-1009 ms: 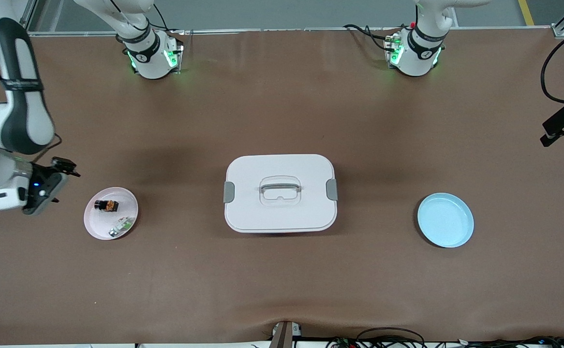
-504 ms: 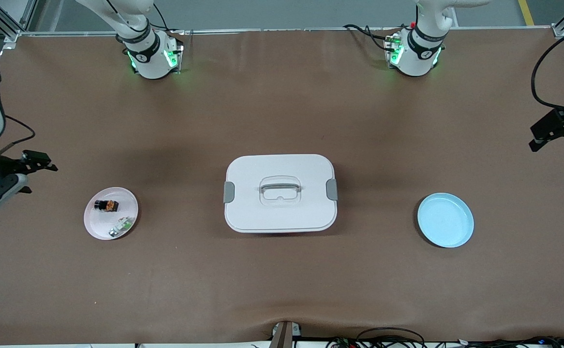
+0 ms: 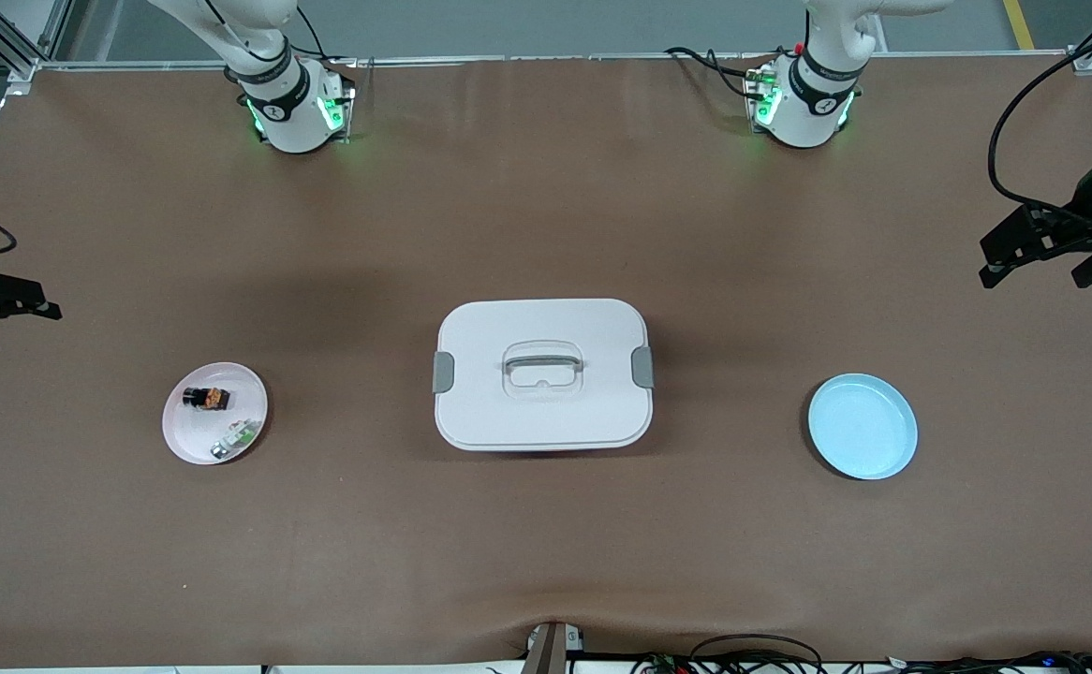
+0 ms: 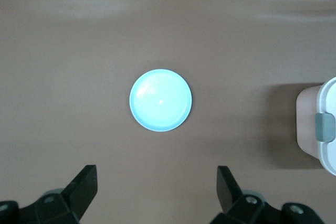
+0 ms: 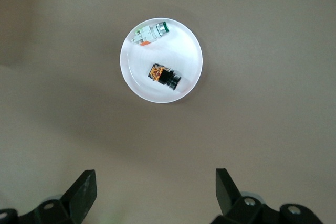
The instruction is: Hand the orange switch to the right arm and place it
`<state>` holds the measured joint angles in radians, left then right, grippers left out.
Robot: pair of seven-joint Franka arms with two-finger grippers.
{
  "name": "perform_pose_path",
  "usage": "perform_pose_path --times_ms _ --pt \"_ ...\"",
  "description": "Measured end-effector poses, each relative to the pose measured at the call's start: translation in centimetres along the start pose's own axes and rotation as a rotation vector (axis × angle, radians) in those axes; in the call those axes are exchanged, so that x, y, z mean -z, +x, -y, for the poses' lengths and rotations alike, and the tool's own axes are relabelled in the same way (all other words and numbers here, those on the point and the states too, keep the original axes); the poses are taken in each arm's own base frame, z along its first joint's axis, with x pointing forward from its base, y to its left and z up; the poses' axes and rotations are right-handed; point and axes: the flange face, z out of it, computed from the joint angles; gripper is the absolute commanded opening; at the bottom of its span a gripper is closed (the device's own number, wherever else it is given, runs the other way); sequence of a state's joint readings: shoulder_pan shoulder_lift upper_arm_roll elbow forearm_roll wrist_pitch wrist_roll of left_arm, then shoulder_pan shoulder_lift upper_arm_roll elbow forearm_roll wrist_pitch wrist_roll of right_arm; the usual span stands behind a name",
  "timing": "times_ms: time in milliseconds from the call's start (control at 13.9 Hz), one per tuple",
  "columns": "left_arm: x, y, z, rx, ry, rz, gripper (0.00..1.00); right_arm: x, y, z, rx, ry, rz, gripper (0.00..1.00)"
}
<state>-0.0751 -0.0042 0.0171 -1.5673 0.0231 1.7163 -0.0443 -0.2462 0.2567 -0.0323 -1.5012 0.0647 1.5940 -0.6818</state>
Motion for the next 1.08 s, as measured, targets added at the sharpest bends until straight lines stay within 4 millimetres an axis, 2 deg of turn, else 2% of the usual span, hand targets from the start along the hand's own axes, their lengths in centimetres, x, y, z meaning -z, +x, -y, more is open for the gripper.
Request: perform_pose_path --times_ms 216,576,793,1081 --pt "-0.2 -0.1 0.7 0.010 0.003 0.016 1.00 2.0 -0.8 1.1 -0.073 0.001 -0.002 1.00" --pt "-0.3 -0.2 0.7 0.008 0.003 0.023 1.00 6.4 -1.6 6.5 -0.309 0.014 0.039 1.00" --pt "-0.4 -0.2 0.2 0.002 0.002 0.024 1.00 9.1 -2.6 6.4 -0.354 0.012 0.001 1.00" --pt "-0.4 -0.2 -0.5 -0.010 0.000 0.024 1.00 9.5 -3.9 5.2 -0.387 0.065 -0.014 1.00"
